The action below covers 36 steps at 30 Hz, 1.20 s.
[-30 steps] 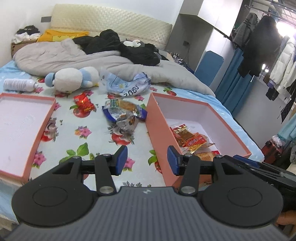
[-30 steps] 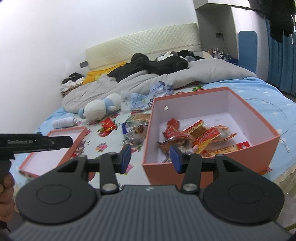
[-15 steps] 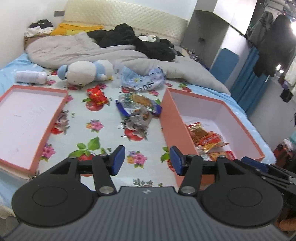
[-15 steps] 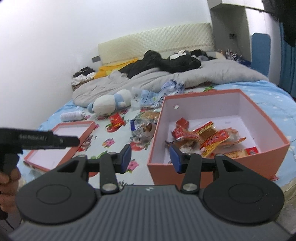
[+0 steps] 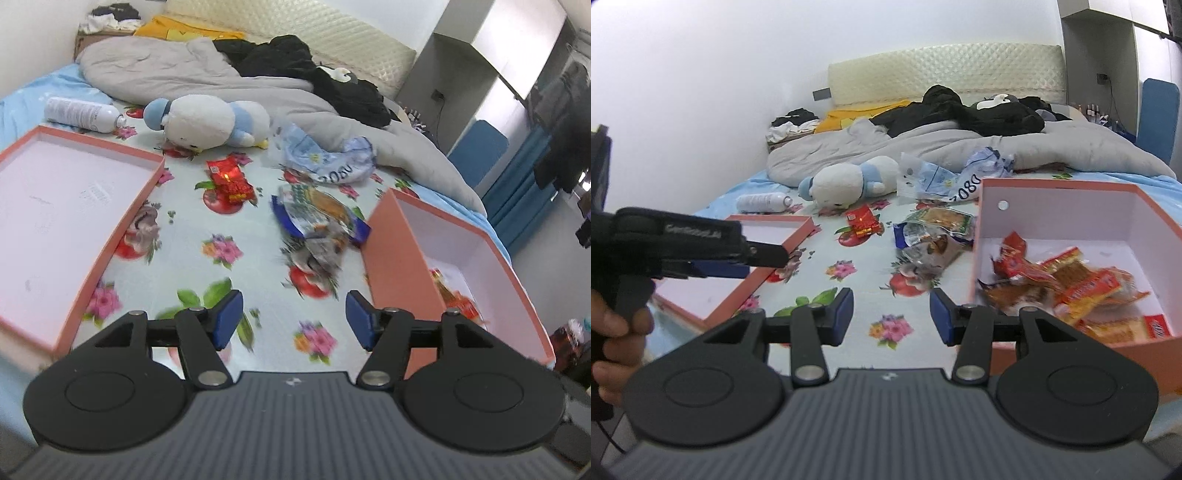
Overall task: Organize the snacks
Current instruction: 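Grasp the red foil tea packet with the left gripper while the right grasps the clear snack bag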
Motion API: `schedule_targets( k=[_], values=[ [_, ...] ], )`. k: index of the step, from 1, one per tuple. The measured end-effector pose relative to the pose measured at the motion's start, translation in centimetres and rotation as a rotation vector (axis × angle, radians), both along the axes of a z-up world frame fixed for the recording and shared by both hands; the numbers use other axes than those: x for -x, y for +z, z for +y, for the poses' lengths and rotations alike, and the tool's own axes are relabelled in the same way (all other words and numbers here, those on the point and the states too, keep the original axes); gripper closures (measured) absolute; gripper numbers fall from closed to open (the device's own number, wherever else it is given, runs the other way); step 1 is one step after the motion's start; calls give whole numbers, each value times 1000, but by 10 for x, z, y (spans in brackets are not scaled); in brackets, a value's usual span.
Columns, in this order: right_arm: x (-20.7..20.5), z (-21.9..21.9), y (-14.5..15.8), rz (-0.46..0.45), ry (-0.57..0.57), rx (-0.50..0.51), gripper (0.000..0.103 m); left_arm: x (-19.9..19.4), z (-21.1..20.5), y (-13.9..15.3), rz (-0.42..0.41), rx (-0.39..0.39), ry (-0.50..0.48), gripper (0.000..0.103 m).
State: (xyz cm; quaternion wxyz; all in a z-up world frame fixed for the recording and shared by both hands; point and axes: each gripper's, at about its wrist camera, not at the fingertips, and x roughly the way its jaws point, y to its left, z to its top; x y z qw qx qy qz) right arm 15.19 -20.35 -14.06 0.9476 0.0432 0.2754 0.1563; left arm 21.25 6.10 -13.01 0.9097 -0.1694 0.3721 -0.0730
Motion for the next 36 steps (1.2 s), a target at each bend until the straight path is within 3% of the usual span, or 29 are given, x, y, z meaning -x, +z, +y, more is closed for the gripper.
schedule_targets(
  k=[6,12,13,15,19,27,31,34,36],
  values=[
    [-58,34,-23,27,-87,-3,54,-89,34,-25,41,12,8,36],
    [-123,53,-45,54,-177,37,54,-180,53,-59,123,40,44,27],
    [-133,55,-51,65,-194,47,51,-195,55,-66,135,52,51,27],
    [-149,56,-61,90,-209,48,34,-220,54,-77,154,55,55,27],
    [-172,62,-77,111,-241,48,34,-264,49,-100,205,23,71,27],
    [-205,70,-101,143,-323,109,34,-308,43,-123,215,41,111,27],
    [-214,76,-110,134,-334,158,34,-315,35,-129,205,-7,132,27],
    [-217,81,-112,123,-329,200,34,-316,33,-130,190,7,139,27],
    [-219,77,-112,125,-344,168,34,-318,30,-130,182,11,135,27]
  ],
)
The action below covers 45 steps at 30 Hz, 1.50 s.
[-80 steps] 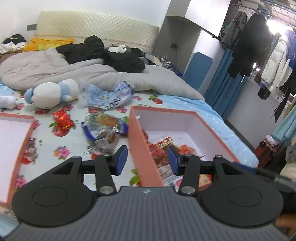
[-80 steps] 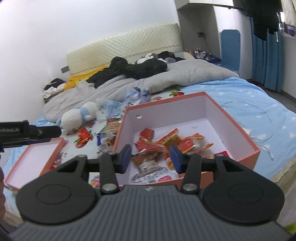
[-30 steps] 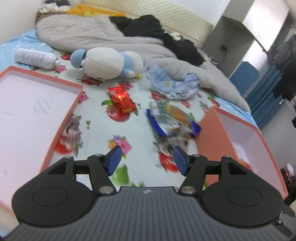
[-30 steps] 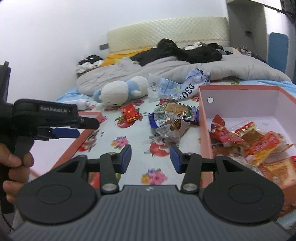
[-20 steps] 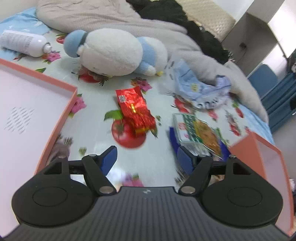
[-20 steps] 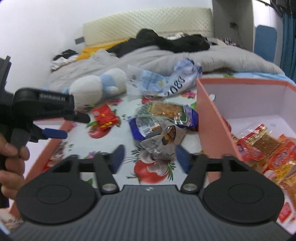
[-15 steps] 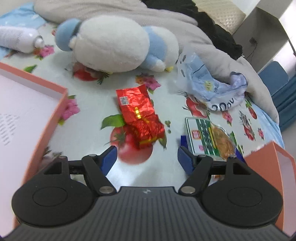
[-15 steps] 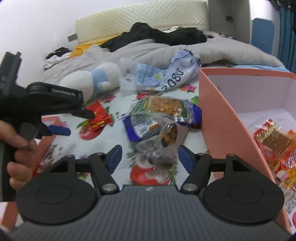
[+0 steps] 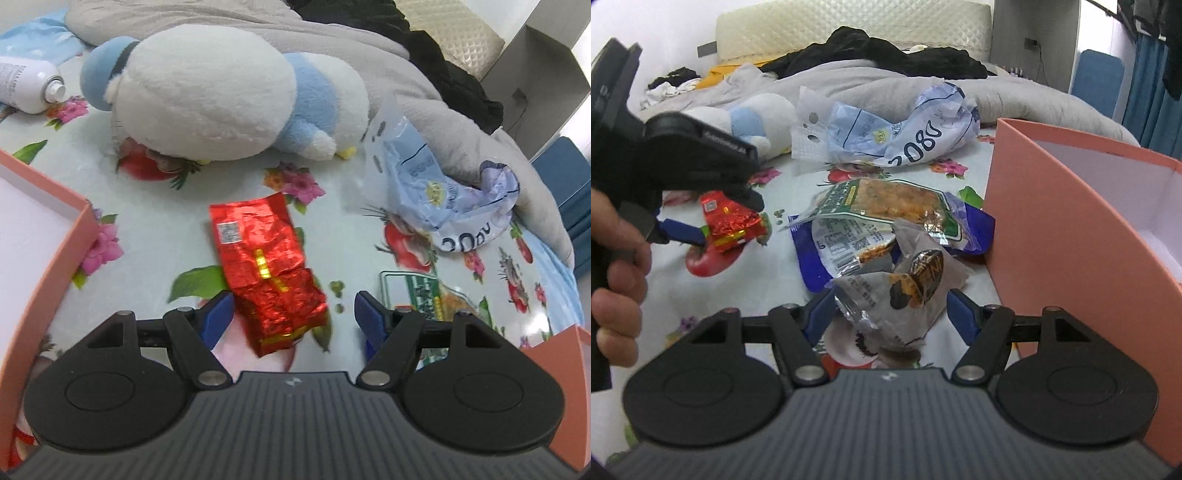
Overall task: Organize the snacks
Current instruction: 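Grasp the red foil tea packet with the left gripper while the right grasps the clear snack bag, then carry both held packets over the deep pink box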
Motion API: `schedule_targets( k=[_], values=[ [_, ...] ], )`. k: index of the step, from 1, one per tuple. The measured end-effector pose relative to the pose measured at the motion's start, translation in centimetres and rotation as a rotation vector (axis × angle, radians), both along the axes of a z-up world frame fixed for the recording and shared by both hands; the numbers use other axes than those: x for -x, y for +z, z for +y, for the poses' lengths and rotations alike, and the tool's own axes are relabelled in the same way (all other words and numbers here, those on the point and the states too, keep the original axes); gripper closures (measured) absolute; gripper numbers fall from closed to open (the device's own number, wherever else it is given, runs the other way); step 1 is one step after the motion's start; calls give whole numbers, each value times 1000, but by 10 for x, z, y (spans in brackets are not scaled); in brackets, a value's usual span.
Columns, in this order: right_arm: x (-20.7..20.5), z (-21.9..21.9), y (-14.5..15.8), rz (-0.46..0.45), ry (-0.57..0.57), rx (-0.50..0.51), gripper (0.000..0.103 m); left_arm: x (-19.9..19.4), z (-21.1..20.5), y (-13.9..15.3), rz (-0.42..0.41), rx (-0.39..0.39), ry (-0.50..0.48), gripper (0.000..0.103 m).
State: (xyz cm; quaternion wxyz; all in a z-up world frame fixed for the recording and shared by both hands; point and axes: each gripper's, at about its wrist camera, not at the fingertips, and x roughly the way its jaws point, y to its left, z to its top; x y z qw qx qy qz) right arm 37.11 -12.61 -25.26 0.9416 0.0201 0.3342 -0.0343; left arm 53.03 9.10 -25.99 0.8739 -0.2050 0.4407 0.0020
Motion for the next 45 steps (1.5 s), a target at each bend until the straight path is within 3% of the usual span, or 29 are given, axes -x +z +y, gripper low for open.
schedule_targets(
  k=[8,11,20,28,45],
  values=[
    [-13,-10,-7,39,-43,-68,34,-10,-15,-4,-8,-116,-24,29],
    [-14,-13,-9,34,-36,-78,36,-10,-19,-4,-10,-168,-40,44],
    [-5,-20,-6,27,-2,-79,49,11,-23,1,-26,-171,-92,47],
    [25,-20,4,59,35,-113,52,63,-26,13,-30,-167,-139,47],
    [134,-31,24,109,182,-161,57,227,-30,32,-15,-145,-169,47]
  ],
)
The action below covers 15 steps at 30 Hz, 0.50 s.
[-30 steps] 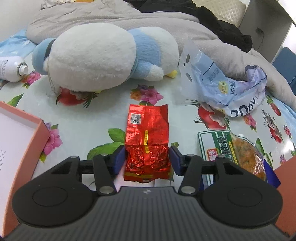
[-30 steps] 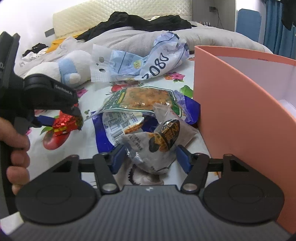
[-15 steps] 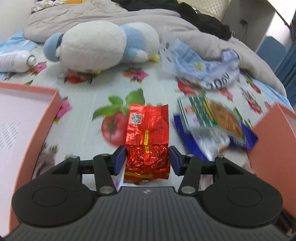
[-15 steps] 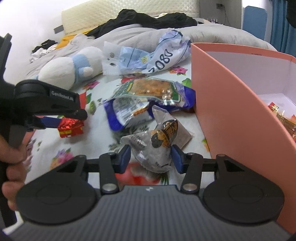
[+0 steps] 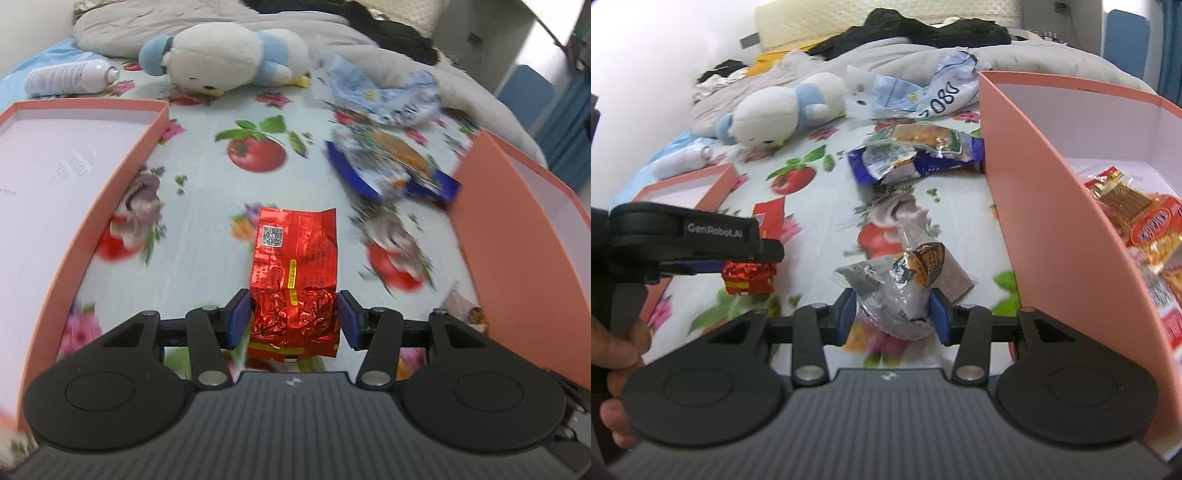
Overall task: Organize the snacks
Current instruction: 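Carry both held packets over the deep pink box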
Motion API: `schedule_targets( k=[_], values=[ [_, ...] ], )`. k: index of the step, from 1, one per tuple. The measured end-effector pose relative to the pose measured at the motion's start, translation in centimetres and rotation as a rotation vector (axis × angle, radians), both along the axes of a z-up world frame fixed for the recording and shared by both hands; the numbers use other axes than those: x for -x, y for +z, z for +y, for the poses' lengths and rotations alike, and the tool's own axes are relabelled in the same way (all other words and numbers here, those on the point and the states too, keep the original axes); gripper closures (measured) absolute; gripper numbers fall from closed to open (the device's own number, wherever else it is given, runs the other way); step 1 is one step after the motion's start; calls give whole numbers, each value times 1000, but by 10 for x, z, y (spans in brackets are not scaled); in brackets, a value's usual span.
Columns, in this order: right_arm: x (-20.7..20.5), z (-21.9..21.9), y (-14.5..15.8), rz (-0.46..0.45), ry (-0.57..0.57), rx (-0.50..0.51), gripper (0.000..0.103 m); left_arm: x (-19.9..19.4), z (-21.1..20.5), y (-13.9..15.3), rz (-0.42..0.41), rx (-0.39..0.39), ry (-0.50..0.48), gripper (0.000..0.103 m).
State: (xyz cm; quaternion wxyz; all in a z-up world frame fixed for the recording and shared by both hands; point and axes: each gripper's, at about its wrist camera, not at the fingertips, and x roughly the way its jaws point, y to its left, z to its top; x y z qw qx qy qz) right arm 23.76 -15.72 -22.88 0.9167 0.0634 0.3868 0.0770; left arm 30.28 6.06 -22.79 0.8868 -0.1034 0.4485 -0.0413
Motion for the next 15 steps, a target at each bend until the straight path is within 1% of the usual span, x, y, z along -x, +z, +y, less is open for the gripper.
schedule_targets(
  k=[2,5,8,10,13,15],
  values=[
    [14,-3,4,-1,19,-1,57,16,-4,3,-4,-8,-10,47],
    [30,-3,6,8,47,17,57,36,-5,5,0,21,-6,47],
    [45,-3,6,8,80,36,57,53,-7,4,2,31,-10,47],
    [52,-4,5,12,97,35,58,63,-8,4,8,42,-15,47],
    [60,-5,7,7,115,27,60,75,-12,5,3,31,-36,47],
    [62,-7,9,1,121,17,60,82,-12,7,5,39,-35,47]
  ],
)
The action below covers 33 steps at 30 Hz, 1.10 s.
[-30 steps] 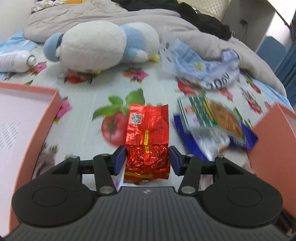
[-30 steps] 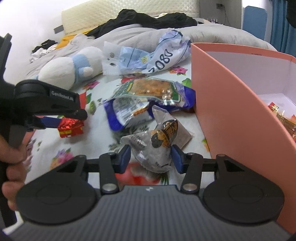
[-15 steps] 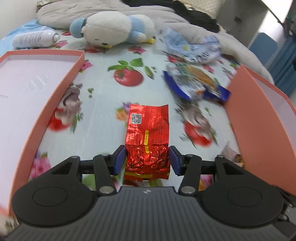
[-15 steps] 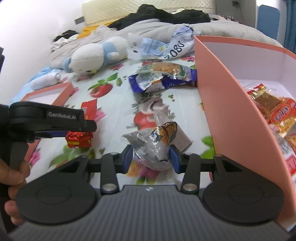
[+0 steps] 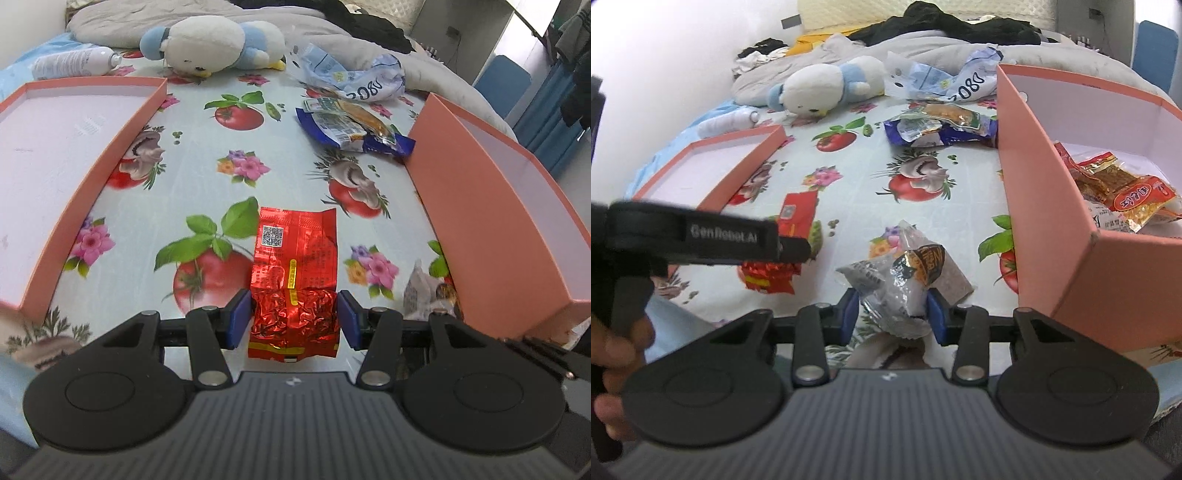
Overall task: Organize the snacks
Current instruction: 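Carry both held packets over the deep pink box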
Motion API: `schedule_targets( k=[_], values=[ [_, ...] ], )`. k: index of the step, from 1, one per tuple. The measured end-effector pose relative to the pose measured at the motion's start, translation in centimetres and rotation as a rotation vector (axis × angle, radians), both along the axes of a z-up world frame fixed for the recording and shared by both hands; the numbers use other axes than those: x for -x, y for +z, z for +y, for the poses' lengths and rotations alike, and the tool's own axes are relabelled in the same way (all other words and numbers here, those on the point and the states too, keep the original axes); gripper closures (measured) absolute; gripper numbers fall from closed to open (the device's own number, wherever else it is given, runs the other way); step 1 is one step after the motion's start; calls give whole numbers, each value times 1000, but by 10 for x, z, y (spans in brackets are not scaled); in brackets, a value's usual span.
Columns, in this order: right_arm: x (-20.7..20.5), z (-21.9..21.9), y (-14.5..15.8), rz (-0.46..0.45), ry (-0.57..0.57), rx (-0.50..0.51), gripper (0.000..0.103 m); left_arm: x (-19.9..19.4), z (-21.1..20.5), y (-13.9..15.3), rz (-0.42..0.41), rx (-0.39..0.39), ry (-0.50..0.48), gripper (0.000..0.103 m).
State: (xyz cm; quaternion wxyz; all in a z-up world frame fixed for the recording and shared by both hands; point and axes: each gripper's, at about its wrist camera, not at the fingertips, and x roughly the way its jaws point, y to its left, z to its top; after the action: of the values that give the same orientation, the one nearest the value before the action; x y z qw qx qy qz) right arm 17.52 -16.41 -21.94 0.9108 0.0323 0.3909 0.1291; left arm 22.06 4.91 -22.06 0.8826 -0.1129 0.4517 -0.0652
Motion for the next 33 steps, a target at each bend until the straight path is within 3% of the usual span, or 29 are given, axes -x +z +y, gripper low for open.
schedule_targets(
  k=[18,33],
  values=[
    [23,-18,46,-75,20,-68,65,33,6,68,-78,59,52,47],
    [56,-58,113,-198,-48,-90,65,53,-31,136,-185,111,-59,47]
  ],
)
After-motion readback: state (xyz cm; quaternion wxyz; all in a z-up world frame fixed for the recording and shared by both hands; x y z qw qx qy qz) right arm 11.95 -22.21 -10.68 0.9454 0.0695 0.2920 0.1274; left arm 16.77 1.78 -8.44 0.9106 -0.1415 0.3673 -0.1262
